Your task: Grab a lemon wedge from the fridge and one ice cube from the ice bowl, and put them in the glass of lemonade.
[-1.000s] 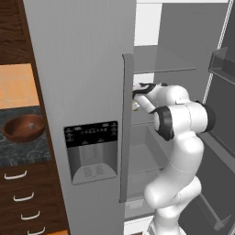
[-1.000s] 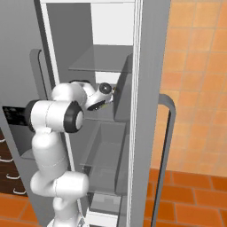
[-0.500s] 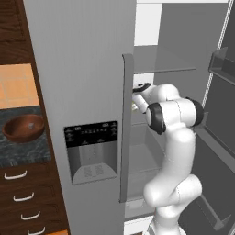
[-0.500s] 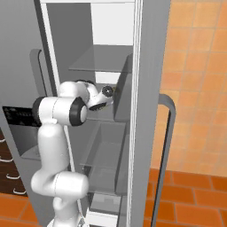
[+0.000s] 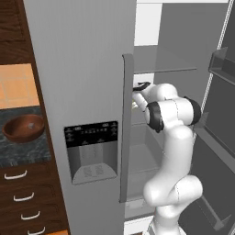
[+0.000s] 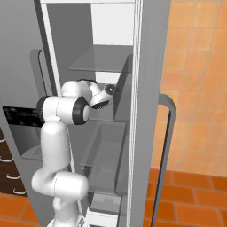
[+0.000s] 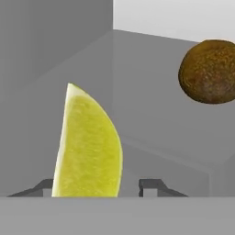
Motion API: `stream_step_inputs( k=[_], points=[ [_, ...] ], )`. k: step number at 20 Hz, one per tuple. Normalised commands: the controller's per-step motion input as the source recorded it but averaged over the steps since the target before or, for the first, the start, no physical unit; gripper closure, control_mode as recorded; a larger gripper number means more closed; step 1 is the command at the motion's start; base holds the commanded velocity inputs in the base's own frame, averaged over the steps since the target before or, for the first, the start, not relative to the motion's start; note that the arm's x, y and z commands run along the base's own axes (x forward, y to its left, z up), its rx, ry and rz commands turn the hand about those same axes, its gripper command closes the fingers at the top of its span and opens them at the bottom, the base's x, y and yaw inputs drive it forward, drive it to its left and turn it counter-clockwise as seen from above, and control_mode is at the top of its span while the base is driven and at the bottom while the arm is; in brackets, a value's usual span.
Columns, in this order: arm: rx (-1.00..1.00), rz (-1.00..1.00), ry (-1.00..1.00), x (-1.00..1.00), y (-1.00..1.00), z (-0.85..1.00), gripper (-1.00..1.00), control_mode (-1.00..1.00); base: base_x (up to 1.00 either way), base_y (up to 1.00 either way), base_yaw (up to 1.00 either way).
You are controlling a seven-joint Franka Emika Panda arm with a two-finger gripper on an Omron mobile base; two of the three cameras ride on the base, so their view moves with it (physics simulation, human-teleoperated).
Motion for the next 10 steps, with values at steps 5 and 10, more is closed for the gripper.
stream_step_inputs(
  k=[5, 10],
  points=[
    [-0.02, 0.0, 0.08, -0.39, -0.21, -0.29, 1.0, -1.0, 0.0, 0.0, 0.0],
    [0.0, 0.0, 0.04, -0.99, -0.62, -0.03, 1.0, -1.0, 0.0, 0.0, 0.0]
  ],
)
